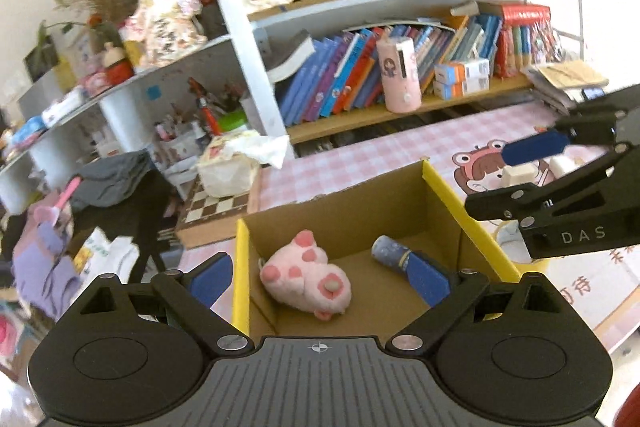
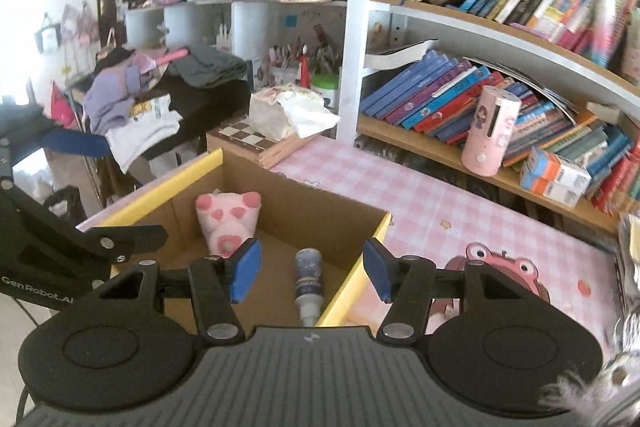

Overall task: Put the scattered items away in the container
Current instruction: 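Withdraw both tools from the box toward the tape and blue packet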

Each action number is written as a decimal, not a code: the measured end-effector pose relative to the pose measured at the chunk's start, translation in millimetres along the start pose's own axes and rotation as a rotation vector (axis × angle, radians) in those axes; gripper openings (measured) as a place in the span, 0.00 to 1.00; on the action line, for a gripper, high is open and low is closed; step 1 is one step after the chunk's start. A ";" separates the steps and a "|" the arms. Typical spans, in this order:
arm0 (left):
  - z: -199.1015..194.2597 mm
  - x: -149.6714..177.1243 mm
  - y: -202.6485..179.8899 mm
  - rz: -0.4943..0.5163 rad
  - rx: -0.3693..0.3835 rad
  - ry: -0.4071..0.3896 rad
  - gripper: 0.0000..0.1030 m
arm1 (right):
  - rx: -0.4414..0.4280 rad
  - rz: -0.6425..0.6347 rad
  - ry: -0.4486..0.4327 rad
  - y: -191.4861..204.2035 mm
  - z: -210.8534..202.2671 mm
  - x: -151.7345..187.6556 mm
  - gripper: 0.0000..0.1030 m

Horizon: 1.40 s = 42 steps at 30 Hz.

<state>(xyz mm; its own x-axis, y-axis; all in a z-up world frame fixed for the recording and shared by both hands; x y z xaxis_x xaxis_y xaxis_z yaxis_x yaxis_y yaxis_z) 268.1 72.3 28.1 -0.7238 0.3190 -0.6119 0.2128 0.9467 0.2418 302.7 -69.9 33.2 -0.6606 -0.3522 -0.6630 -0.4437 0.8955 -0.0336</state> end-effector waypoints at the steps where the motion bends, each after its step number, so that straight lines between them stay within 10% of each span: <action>1: -5.5 4.8 0.4 -0.016 -0.001 -0.003 0.93 | 0.003 0.009 -0.007 2.5 -5.4 4.9 0.54; 23: -65.7 128.4 -64.2 -0.168 0.060 0.033 0.93 | 0.176 0.179 0.074 40.4 -76.6 168.7 0.61; 42: -53.7 142.8 -112.5 -0.125 0.120 0.078 0.93 | 0.281 0.329 0.147 5.7 -88.3 216.9 0.68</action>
<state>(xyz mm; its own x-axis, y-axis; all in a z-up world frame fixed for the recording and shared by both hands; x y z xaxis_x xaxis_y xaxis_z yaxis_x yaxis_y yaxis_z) 105.5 8.8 -46.0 -0.7971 0.1982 -0.5704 0.1911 0.9788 0.0730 103.3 -165.1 -44.8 -0.8266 -0.0533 -0.5602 -0.0278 0.9982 -0.0540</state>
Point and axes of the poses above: each gripper's, at about its wrist camera, not at the fingertips, and z roughly the way its jaws point, y to its left, x to its underside, the point moved 5 cm from there along z, roughly the way its jaws point, and after that the axes turned 15 degrees about y, right-handed, at the moved point
